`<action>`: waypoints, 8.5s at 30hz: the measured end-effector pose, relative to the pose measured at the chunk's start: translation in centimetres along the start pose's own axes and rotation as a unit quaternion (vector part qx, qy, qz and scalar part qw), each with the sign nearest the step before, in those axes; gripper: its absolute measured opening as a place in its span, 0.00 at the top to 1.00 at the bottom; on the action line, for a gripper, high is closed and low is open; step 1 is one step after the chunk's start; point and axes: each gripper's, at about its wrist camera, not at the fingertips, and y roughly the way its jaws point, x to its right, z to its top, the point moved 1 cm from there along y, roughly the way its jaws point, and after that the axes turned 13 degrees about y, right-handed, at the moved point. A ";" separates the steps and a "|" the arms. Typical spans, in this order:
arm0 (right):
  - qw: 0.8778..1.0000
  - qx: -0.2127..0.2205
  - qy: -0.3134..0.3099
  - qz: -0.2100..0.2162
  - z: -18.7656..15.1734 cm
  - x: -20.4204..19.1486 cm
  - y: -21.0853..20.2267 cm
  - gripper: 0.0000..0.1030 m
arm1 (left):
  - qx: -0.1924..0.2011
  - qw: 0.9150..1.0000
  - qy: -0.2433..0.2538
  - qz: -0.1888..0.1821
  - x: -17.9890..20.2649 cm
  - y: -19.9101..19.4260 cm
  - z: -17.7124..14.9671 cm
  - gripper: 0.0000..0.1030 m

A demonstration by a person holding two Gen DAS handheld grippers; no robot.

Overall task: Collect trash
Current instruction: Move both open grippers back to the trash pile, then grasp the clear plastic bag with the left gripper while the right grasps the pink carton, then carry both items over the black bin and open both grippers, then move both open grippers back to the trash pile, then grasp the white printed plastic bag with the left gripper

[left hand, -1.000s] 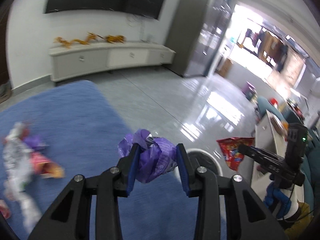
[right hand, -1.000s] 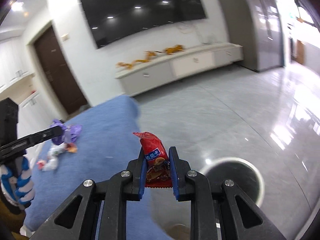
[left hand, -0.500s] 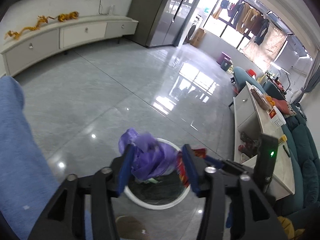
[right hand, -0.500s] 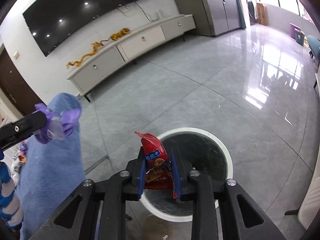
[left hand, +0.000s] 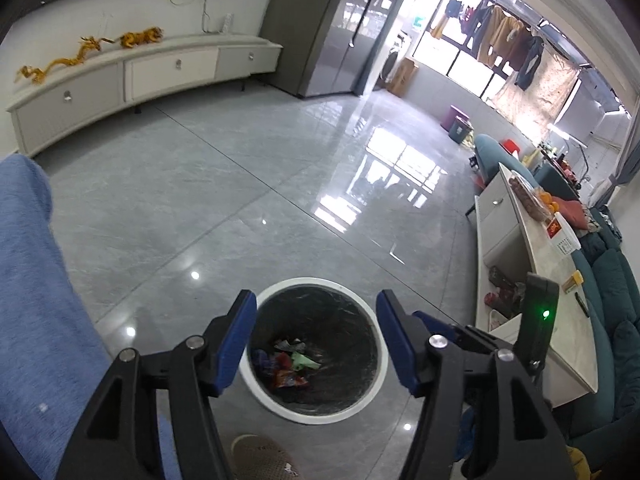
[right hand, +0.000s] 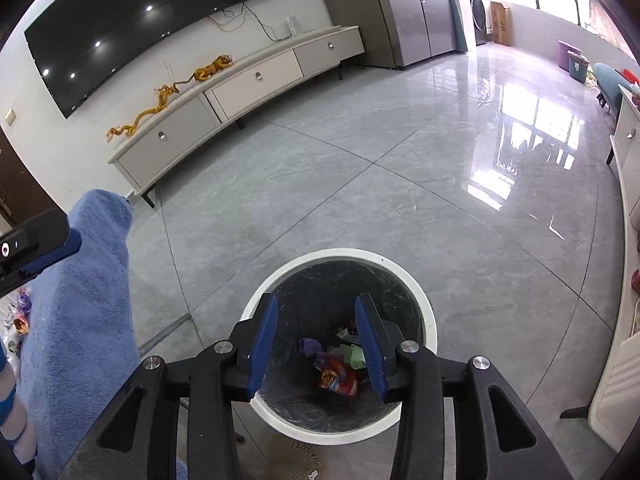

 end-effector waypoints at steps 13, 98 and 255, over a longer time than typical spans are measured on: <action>0.996 -0.005 -0.071 0.048 -2.5 -7.6 -3.3 0.63 | 0.023 0.997 -0.028 0.062 -5.1 -10.2 -6.7 0.42; 0.883 -0.168 -0.377 0.224 -18.3 -39.9 2.6 0.69 | 0.028 0.959 -0.222 0.172 -21.2 -26.7 -26.6 0.75; 0.887 -0.148 -0.360 0.248 -14.5 -46.9 7.5 0.60 | 0.075 0.947 -0.216 0.228 -31.6 -27.1 -22.1 0.87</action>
